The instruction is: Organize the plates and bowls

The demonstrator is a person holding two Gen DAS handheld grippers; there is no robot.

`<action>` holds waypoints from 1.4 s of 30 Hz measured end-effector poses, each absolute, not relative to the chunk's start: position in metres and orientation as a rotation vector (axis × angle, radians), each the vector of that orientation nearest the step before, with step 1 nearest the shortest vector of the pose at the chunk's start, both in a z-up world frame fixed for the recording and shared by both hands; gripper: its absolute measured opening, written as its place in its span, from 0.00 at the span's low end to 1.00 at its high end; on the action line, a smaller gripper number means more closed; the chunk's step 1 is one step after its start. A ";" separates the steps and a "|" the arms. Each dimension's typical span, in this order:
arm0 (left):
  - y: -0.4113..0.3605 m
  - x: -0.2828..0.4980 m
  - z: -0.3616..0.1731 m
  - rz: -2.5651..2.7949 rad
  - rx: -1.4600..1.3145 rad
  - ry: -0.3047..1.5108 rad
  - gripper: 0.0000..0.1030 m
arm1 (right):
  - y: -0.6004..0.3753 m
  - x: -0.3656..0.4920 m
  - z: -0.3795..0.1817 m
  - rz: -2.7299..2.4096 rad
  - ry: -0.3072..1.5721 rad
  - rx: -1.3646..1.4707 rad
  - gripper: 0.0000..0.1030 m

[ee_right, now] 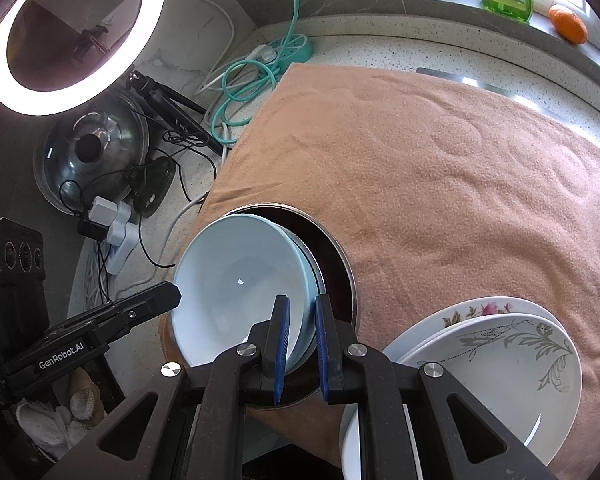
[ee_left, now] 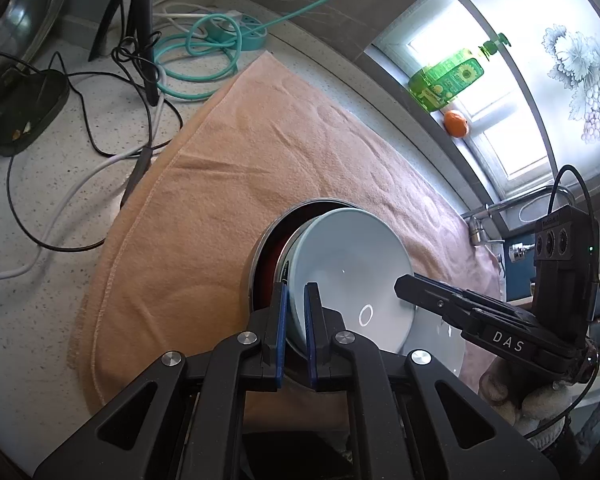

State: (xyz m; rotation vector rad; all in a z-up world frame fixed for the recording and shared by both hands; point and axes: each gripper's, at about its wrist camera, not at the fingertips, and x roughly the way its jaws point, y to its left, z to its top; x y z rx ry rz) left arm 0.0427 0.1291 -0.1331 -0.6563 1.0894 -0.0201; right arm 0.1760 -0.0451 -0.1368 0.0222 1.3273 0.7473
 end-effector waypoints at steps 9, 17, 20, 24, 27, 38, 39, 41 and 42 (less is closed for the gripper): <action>0.135 0.035 -0.130 -0.027 -0.665 1.064 0.07 | -0.044 0.166 -0.132 0.748 1.284 -0.023 0.14; 0.147 0.024 -0.120 -0.002 -0.699 1.016 0.07 | -0.066 0.164 -0.130 0.727 1.281 0.124 0.14; 0.149 0.022 -0.119 0.023 -0.696 1.009 0.07 | -0.074 0.165 -0.128 0.718 1.277 0.165 0.14; 0.150 0.019 -0.121 0.046 -0.689 1.015 0.08 | -0.083 0.168 -0.124 0.694 1.260 0.170 0.14; 0.148 0.018 -0.121 0.061 -0.693 1.017 0.08 | -0.088 0.171 -0.123 0.696 1.261 0.175 0.14; 0.130 0.005 -0.115 0.139 -0.721 1.014 0.08 | -0.109 0.169 -0.124 0.748 1.278 0.169 0.17; 0.129 0.004 -0.115 0.149 -0.725 1.012 0.08 | -0.110 0.169 -0.123 0.754 1.278 0.170 0.18; 0.128 0.001 -0.113 0.167 -0.730 1.003 0.08 | -0.114 0.168 -0.123 0.770 1.277 0.175 0.24; 0.128 0.001 -0.113 0.173 -0.729 1.000 0.08 | -0.115 0.168 -0.122 0.775 1.277 0.173 0.24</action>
